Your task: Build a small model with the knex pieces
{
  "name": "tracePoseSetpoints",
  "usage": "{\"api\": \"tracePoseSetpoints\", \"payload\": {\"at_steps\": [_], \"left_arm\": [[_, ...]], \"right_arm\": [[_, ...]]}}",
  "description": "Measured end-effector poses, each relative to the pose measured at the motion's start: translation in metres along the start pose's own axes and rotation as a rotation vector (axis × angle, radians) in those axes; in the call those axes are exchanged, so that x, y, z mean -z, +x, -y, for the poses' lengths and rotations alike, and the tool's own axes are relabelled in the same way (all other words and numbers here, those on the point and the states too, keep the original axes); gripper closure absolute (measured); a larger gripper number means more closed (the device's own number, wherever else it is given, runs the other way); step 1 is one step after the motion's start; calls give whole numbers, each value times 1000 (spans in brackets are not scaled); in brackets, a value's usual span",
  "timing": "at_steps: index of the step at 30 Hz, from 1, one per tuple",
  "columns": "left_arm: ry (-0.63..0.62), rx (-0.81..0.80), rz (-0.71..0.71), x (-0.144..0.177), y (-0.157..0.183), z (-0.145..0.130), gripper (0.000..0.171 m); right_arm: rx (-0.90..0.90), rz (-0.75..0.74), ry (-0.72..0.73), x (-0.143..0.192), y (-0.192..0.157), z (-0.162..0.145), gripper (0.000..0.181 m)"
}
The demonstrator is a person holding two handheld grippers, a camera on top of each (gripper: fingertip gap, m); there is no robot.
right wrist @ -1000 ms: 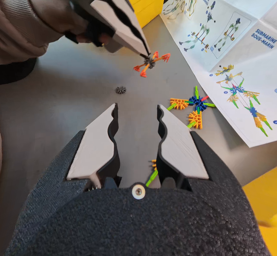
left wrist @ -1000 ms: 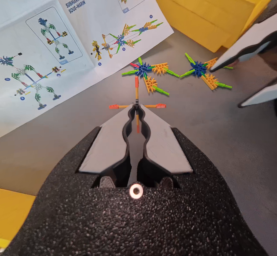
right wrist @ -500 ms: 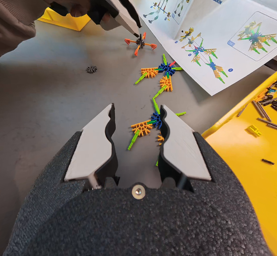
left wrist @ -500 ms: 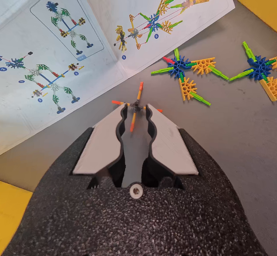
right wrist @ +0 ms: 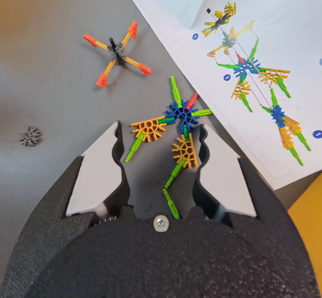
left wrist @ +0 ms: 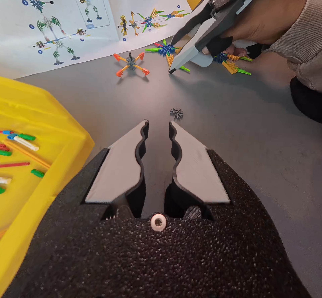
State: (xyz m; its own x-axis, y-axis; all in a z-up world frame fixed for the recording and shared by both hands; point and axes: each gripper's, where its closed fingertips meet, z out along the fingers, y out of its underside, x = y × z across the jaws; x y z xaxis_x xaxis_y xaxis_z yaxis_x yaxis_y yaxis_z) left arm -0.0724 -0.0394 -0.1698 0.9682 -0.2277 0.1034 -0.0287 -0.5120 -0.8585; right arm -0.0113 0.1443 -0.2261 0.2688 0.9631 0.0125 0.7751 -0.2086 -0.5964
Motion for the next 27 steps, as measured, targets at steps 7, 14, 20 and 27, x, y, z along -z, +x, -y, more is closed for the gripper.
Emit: {"api": "tracePoseSetpoints", "payload": {"at_steps": [7, 14, 20, 27], "left_arm": [[115, 70, -4, 21, -15, 12, 150], [149, 18, 36, 23, -15, 12, 149], [212, -24, 6, 20, -6, 19, 146], [316, 1, 87, 15, -14, 36, 133]], "right_arm": [[64, 38, -48, 25, -46, -30, 117], [12, 100, 191, 59, -35, 2, 106], [-79, -42, 901, 221, 36, 66, 113], [-119, -272, 1170, 254, 66, 40, 127]]}}
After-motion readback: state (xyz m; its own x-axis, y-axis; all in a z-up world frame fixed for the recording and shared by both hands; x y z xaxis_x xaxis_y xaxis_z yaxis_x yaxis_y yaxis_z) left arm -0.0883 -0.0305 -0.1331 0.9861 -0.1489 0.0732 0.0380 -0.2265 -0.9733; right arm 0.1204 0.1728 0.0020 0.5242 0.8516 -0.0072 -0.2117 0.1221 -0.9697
